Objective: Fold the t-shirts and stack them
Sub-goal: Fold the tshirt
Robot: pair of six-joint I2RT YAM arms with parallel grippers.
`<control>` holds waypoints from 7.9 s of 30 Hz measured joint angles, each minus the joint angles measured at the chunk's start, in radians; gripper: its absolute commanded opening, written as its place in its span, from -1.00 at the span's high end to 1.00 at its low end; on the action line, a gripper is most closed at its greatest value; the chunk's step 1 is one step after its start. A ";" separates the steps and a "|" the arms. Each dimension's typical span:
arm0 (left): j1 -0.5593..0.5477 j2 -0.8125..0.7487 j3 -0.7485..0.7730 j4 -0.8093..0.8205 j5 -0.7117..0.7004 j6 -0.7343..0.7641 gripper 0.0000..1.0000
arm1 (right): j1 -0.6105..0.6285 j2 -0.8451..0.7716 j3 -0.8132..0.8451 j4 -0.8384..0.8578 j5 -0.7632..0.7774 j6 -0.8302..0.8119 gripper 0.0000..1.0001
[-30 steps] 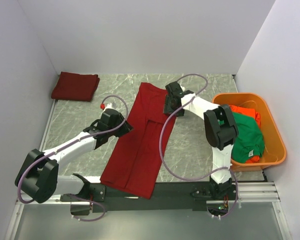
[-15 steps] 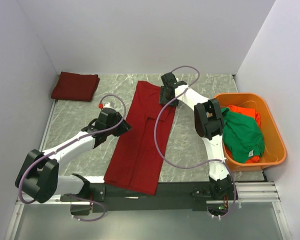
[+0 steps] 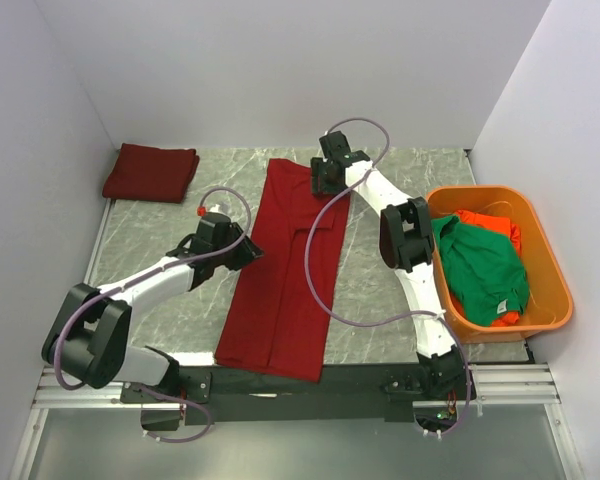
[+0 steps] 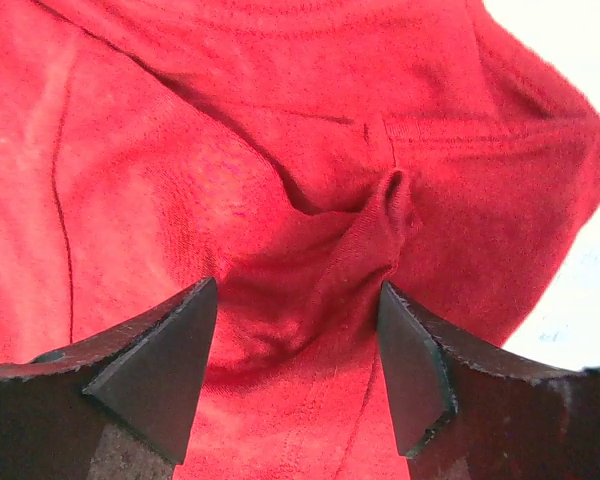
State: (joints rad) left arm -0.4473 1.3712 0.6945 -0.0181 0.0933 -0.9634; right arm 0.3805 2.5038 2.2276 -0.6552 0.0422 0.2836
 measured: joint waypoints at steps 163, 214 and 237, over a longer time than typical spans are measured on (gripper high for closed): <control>-0.269 -0.140 0.047 -0.261 -0.168 -0.088 0.99 | 0.388 -1.336 -1.453 0.256 -0.010 0.600 1.00; 0.040 0.350 0.285 0.039 -0.037 -0.078 0.99 | -0.054 -0.817 -1.270 0.558 -0.194 0.443 1.00; 0.113 0.254 0.269 0.101 -0.002 -0.039 0.63 | -0.012 -0.850 -1.210 0.527 -0.155 0.411 -0.20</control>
State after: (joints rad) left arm -0.3347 1.6249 0.9630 0.0826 0.0914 -1.0027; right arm 0.3683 1.6535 1.0176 -0.1280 -0.1131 0.6949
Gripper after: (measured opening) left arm 0.260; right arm 0.619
